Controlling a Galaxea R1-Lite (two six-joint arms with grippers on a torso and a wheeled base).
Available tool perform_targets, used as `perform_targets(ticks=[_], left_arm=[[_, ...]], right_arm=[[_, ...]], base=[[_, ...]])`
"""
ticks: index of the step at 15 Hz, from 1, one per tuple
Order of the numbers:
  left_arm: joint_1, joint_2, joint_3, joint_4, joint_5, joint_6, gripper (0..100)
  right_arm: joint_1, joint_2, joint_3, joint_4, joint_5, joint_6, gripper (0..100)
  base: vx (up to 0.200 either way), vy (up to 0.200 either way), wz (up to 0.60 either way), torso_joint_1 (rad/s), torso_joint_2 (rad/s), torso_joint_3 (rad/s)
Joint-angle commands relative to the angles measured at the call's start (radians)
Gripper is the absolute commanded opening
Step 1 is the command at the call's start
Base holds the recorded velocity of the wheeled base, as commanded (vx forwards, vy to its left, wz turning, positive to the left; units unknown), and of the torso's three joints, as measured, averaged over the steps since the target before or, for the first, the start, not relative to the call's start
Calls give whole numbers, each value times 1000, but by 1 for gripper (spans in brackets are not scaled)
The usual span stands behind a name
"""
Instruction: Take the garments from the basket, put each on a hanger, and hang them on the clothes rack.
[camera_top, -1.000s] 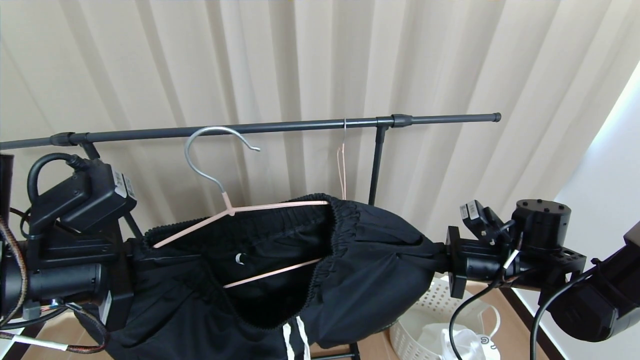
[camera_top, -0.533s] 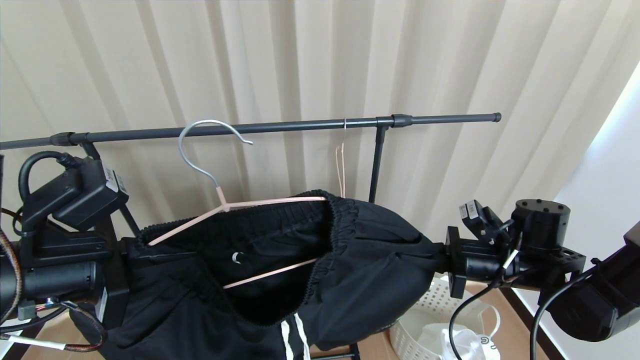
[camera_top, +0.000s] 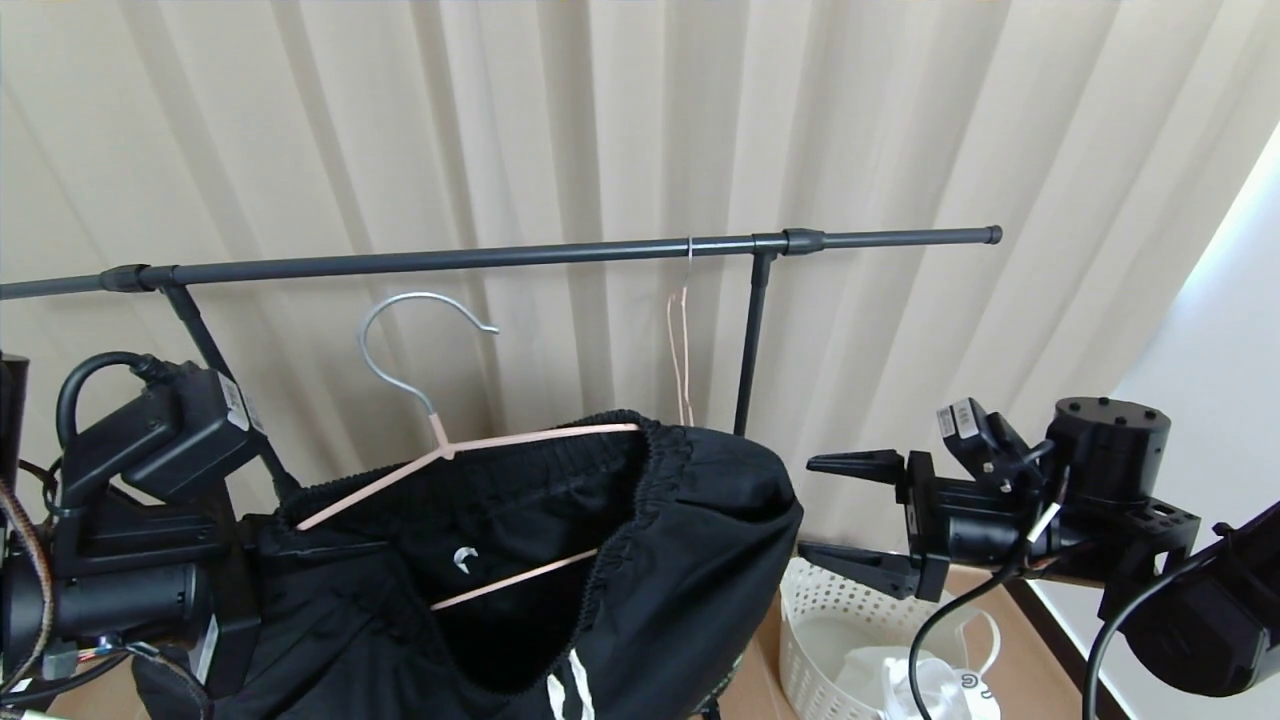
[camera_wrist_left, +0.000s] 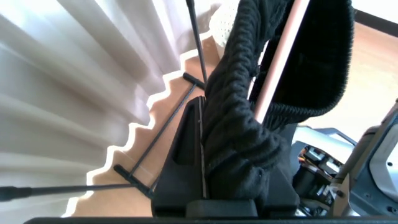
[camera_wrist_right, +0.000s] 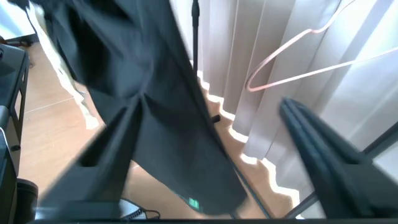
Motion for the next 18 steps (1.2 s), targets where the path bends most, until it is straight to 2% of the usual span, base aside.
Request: perform_targets(ticks=[1,8,12,15,18], left_arm=[[16,4,34,1,27,0,0],[70,14,88,1,53,2,0],[77,62,109,1,140,0,0],[125,102,97,-1,145,0,0],[177,128,86,-22,151,0,0]], right_arm=[[0,-77,19,-1,1,-2,100],[-3,-134,19,-1,-1,0,100],[-7,-137,13,-1,-1,0,100],[-7,-133,10,-1,-36,0,100],[-7,-123,4,1,-38,0,100]], base=[[0,0,0,0,0,0],[0,0,0,0,0,0],[0,0,0,0,0,0],[0,0,0,0,0,0],[0,0,0,0,0,0]])
